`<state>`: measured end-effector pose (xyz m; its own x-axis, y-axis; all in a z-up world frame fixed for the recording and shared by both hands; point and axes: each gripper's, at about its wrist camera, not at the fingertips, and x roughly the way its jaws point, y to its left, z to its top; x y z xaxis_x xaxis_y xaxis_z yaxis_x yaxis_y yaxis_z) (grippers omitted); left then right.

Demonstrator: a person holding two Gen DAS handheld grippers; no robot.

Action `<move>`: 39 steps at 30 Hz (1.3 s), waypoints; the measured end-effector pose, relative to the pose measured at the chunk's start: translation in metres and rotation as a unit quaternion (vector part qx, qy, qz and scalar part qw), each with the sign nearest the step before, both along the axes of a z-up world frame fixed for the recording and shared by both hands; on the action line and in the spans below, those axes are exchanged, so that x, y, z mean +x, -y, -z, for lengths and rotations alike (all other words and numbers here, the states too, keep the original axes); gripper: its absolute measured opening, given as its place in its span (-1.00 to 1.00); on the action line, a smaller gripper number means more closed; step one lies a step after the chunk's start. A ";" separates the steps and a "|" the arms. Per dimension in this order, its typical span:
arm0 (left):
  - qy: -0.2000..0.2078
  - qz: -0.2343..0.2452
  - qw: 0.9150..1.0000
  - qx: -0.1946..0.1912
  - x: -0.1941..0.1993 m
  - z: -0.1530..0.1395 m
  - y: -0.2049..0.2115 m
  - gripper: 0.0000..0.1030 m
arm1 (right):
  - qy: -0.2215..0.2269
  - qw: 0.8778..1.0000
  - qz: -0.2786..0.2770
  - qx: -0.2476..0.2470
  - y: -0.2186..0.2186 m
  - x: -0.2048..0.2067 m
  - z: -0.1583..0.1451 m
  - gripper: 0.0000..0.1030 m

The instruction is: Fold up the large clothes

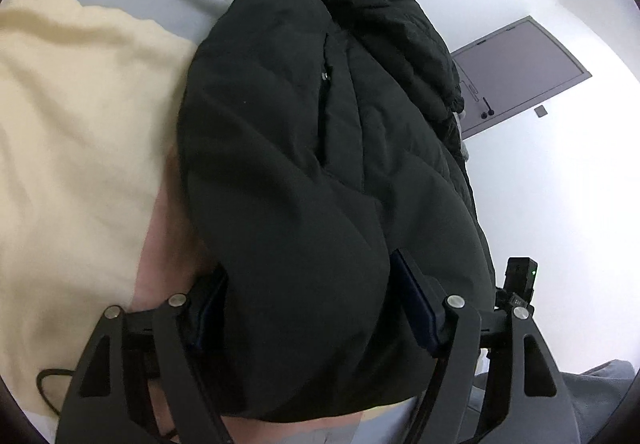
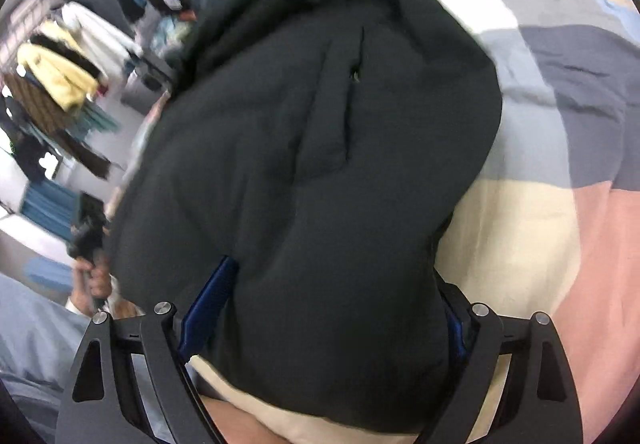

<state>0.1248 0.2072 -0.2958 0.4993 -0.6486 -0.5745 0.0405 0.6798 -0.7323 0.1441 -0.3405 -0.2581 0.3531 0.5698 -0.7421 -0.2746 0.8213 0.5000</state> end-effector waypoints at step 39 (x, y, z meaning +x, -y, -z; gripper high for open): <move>0.074 -0.091 0.993 -0.030 0.010 -0.235 -0.038 -0.78 | 0.207 0.977 0.023 0.051 -0.009 0.006 -0.272 -0.87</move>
<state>0.1351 0.2455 -0.0611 0.6880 -0.5705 -0.4485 0.0314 0.6409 -0.7670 0.1501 -0.3311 0.0142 0.6373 0.6097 -0.4713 -0.4344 0.7894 0.4338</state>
